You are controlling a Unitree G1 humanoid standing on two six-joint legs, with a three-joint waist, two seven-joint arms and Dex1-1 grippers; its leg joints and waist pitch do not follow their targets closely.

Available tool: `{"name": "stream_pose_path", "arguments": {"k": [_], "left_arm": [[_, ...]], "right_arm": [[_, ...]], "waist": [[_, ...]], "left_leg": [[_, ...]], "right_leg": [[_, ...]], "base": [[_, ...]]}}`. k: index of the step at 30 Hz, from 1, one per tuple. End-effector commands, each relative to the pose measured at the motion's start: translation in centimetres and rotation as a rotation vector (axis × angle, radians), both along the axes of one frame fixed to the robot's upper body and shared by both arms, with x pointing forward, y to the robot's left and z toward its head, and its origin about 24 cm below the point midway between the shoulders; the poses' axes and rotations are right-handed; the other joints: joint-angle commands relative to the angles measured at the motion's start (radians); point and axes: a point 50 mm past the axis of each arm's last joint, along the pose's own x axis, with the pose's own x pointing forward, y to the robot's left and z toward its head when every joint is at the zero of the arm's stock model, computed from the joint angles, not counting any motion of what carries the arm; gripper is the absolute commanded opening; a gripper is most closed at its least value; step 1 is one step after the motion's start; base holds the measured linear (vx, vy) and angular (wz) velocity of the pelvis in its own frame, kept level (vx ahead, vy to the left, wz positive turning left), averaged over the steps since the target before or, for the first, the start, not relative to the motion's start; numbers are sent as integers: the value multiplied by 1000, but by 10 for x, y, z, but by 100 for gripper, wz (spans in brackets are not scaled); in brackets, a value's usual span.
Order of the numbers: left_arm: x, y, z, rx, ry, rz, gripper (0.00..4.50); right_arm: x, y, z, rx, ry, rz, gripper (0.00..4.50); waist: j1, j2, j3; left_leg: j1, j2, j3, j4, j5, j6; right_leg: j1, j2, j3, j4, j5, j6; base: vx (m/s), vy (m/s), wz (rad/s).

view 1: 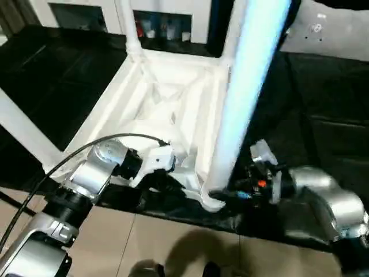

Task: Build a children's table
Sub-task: Rotate leg to tighten

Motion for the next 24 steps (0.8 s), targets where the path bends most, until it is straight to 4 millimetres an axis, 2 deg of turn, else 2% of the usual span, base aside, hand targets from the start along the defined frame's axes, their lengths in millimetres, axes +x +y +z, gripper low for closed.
{"name": "stream_pose_path", "arguments": {"k": [1, 2, 3, 4, 5, 6, 7, 8, 9, 10, 12, 13, 15, 16, 18, 20, 21, 22, 24], "left_arm": [[3, -22, -1, -61, -21, 73, 0], [4, -25, -1, -73, -22, 96, 0], [6, -30, 0, -87, -22, 125, 0], [7, -33, 0, -95, -20, 141, 0], [7, -35, 0, -99, -19, 150, 0], [7, -35, 0, -99, -19, 150, 0], [14, -41, 1, -109, -38, 205, 0], [17, -44, 2, -113, -51, 230, 0], [19, -46, 3, -112, -62, 250, 0], [21, -47, 3, -110, -69, 260, 0], [27, -49, 4, -102, -107, 304, 0], [29, -50, 5, -100, -119, 316, 0], [32, -51, 7, -102, -143, 345, 0], [33, -52, 8, -103, -152, 359, 0], [37, -53, 10, -105, -186, 393, 0], [39, -53, 11, -104, -202, 407, 0], [39, -51, 11, -99, -205, 398, 0], [38, -50, 11, -97, -207, 393, 0], [37, -49, 10, -99, -202, 379, 0]], "right_arm": [[-9, 26, -12, 8, 66, 39, 218], [-9, 28, -14, 8, 61, 3, 218], [-7, 31, -16, 4, 63, -76, 217], [-6, 33, -17, 8, 70, -119, 216], [-6, 34, -17, 10, 75, -145, 215], [-6, 34, -17, 10, 75, -145, 214], [2, 40, -18, 24, 90, -299, 214], [5, 41, -19, 23, 96, -360, 214], [9, 43, -20, 16, 101, -429, 214], [11, 44, -21, 11, 103, -465, 214], [15, 48, -23, -7, 105, -557, 214], [17, 50, -24, -11, 108, -599, 214], [21, 56, -24, -7, 114, -671, 213], [24, 60, -24, 0, 121, -734, 212], [31, 71, -19, 24, 122, -845, 212], [35, 78, -14, 42, 123, -894, 212], [37, 80, -11, 50, 111, -911, 212], [39, 81, -9, 61, 99, -909, 212], [39, 79, -7, 71, 91, -901, 212]], "waist": [[-8, -4, -43], [-17, -4, -37], [-21, -4, -30], [-30, -5, -27], [-42, -2, -25], [-52, -4, -31], [-57, -7, -29], [-64, 0, -29], [-69, -1, -30], [-76, 0, -29], [-82, 1, -29], [-86, 2, -30], [-88, 1, -36], [-91, 3, -38], [-92, 2, -49], [-91, 3, -53], [-91, 1, -55], [-94, 2, -53], [-92, 3, -49]], "left_leg": [[3, 115, -53, -83, -50, 83], [11, 114, -55, -88, -101, 63], [16, 113, -55, -92, -135, 53], [27, 108, -57, -95, -186, 32], [32, 107, -61, -99, -211, 24], [28, 108, -65, -102, -195, 29], [22, 114, -69, -107, -179, 32], [30, 120, -71, -110, -187, 28], [29, 119, -72, -110, -189, 25], [16, 123, -79, -114, -190, 24], [19, 125, -77, -113, -196, 26], [16, 123, -74, -112, -174, 27], [9, 130, -74, -112, -119, 44], [10, 133, -72, -112, -87, 50], [3, 128, -67, -105, -28, 57], [-3, 124, -63, -98, 49, 84], [-4, 127, -63, -98, 71, 102], [-5, 130, -63, -98, 69, 116], [-4, 127, -58, -98, 27, 117]], "right_leg": [[62, -146, 101, -122, -403, -55], [61, -144, 97, -138, -493, -27], [58, -142, 93, -147, -541, -10], [59, -144, 82, -166, -619, 27], [67, -144, 69, -180, -641, 54], [80, -147, 67, -182, -601, 71], [81, -147, 71, -178, -569, 70], [71, -147, 68, -180, -547, 55], [73, -150, 69, -178, -536, 47], [81, -154, 71, -169, -512, 36], [73, -160, 81, -168, -502, 25], [72, -162, 87, -162, -464, 0], [75, -163, 96, -143, -365, -34], [69, -160, 101, -132, -304, -61], [73, -163, 106, -117, -226, -95], [72, -162, 107, -101, -106, -126], [71, -160, 108, -92, -57, -134], [70, -159, 108, -88, -45, -141], [70, -162, 109, -98, -94, -136]], "base": [[0, 0, 0], [0, 0, 0], [0, 0, 0], [0, 0, 0], [0, 0, 0], [0, 0, 0], [0, 0, 0], [0, 0, 0], [0, 0, 0], [0, 0, 0], [0, 0, 0], [0, 0, 0], [0, 0, 0], [0, 0, 0], [0, 0, 0], [0, 0, 0], [0, 0, 0], [0, 0, 0], [0, 0, 0]]}}
